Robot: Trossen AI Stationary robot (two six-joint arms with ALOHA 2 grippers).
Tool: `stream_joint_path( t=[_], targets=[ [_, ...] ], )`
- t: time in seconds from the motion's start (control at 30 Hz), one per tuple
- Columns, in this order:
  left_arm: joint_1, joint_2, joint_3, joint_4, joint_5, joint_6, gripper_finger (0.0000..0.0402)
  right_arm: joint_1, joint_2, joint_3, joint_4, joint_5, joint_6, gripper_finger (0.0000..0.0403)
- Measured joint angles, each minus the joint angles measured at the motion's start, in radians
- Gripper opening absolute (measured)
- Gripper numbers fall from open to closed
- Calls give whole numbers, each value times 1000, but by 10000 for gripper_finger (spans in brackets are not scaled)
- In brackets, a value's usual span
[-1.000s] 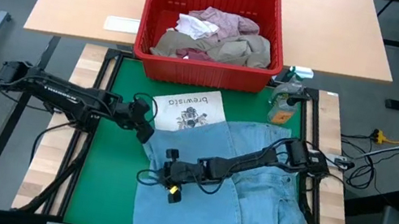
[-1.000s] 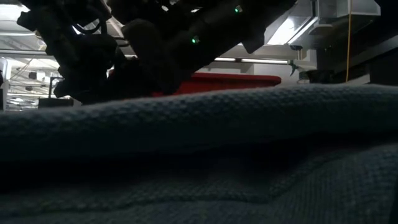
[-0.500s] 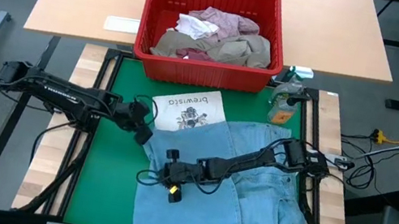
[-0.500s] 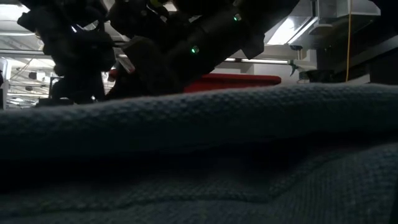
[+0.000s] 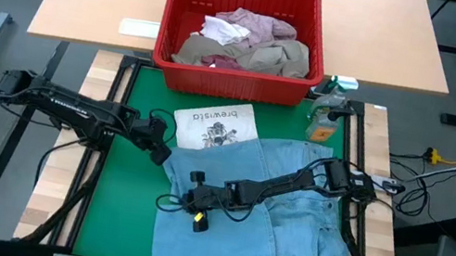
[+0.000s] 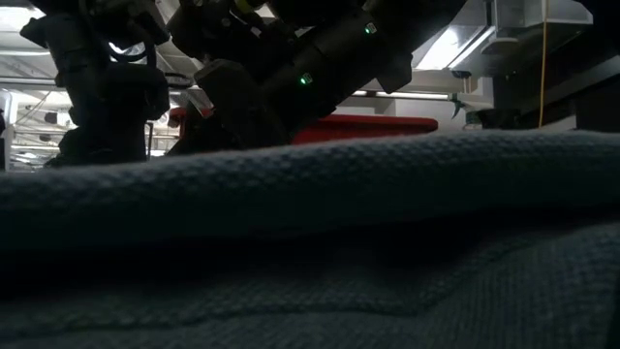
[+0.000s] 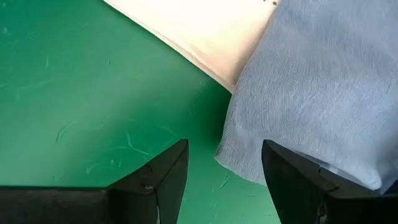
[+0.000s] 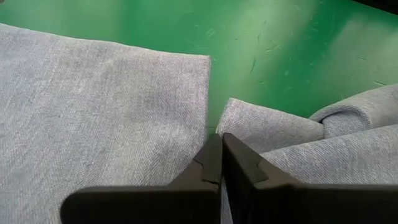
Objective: Fold laundry
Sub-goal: Fold the light blue pants
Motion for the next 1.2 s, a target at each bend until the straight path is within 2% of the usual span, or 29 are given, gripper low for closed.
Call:
stream_joint_path(
  t=[0.3, 0.47, 0.6, 0.7, 0.77, 0.8, 0.97, 1.2],
  targets=[
    [0, 51, 0, 7, -2, 4, 196, 0, 0, 0, 0, -1, 0, 3],
    [0, 111, 0, 86, -2, 60, 187, 0, 0, 0, 0, -1, 0, 3],
    [0, 151, 0, 95, 5, 72, 138, 0, 0, 0, 0, -1, 0, 2],
    [0, 159, 0, 92, -1, 72, 73, 0, 0, 0, 0, -12, 0, 2],
    [6, 156, 0, 91, -15, 73, 24, 0, 0, 0, 0, -52, 0, 1],
    [12, 152, 0, 91, -21, 74, 13, 0, 0, 0, 0, -74, 0, 1],
    [68, 133, 1, 94, -55, 138, 5, -2, 0, 0, -1, -150, 0, 1],
    [163, 130, 1, 138, -88, 381, 4, -3, 0, 0, -4, -167, -33, 0]
  ],
)
